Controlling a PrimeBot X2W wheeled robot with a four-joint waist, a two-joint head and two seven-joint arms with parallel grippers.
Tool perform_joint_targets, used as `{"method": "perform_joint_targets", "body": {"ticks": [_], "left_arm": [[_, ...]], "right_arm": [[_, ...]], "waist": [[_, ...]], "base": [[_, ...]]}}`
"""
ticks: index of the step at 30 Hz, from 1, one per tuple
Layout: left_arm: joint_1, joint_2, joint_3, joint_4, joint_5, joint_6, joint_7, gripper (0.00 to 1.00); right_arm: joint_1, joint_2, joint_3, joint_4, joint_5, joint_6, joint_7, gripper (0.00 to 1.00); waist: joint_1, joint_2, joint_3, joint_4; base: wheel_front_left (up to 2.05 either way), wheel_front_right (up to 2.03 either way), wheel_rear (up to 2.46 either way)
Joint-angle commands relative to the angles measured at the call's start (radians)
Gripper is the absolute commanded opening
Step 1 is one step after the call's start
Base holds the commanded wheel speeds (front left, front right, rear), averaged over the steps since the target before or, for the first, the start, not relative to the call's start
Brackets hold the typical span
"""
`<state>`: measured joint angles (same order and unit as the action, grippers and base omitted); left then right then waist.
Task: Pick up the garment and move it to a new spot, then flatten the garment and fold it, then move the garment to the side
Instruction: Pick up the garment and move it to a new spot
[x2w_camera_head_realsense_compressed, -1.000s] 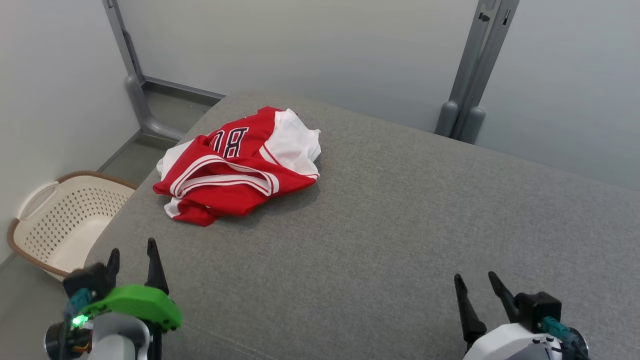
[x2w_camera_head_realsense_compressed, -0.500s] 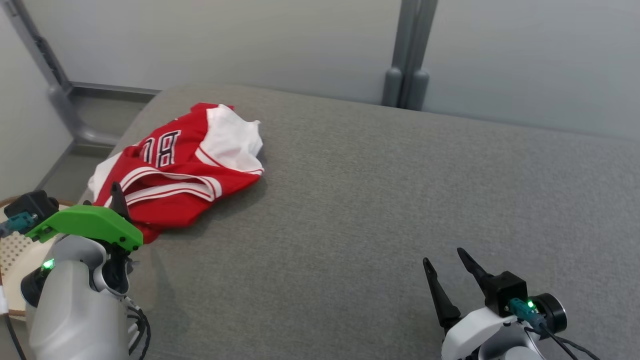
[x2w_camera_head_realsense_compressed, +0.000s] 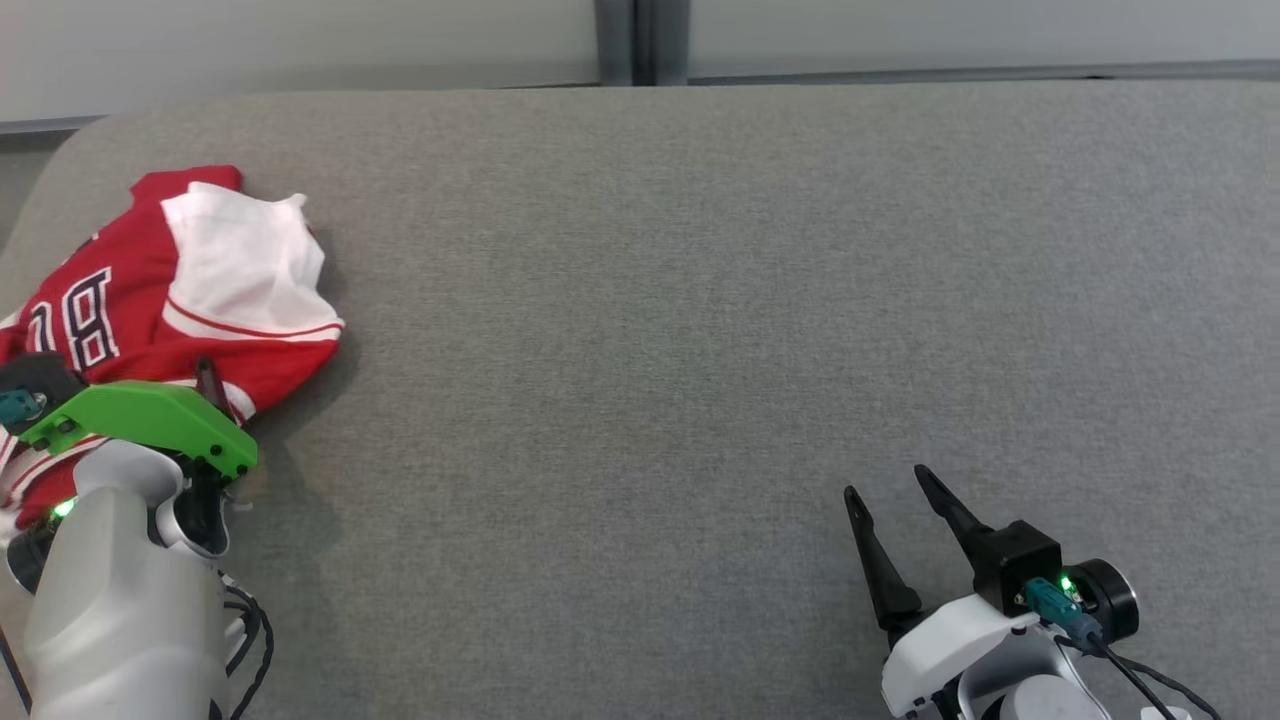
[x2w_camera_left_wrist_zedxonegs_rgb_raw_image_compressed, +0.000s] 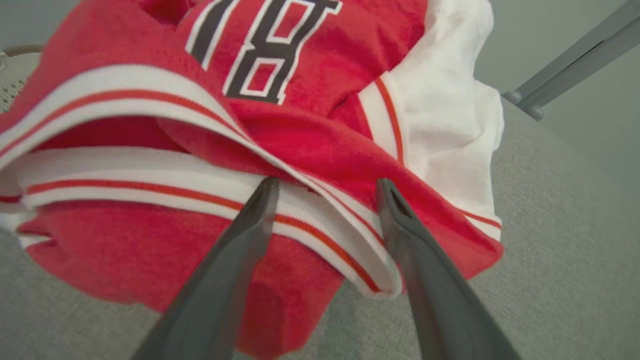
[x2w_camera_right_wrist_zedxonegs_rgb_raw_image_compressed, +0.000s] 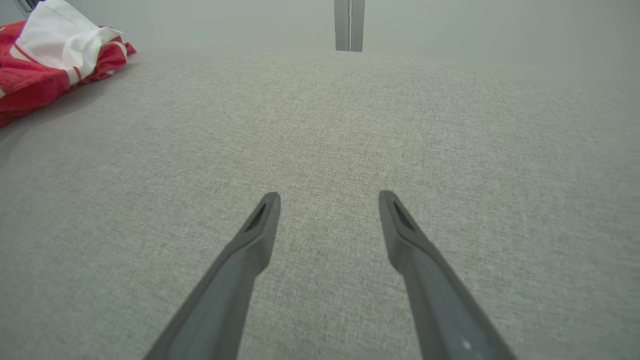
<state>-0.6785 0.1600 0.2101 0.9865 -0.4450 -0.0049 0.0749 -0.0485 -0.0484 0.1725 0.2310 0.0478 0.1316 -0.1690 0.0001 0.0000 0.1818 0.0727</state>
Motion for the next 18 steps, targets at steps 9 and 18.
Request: {"method": "perform_joint_targets", "body": {"ticks": [9,18], "left_arm": [[-0.017,0.021,-0.022,0.034,0.02,0.037,-0.009,0.0],[-0.044,0.061,-0.089,-0.029,0.086,0.016,-0.099,0.0]], "right_arm": [[-0.016,-0.003,0.008,0.013,0.02,-0.002,-0.01,1.0],[0.005,-0.004,0.022,0.053,0.062,-0.002,-0.031,1.0]], "waist": [[-0.0001,0.0,0.029,-0.084],[-0.0001,0.0,-0.073,-0.062]], "base": [[0.0,0.0,0.0],[0.0,0.0,0.0]]}}
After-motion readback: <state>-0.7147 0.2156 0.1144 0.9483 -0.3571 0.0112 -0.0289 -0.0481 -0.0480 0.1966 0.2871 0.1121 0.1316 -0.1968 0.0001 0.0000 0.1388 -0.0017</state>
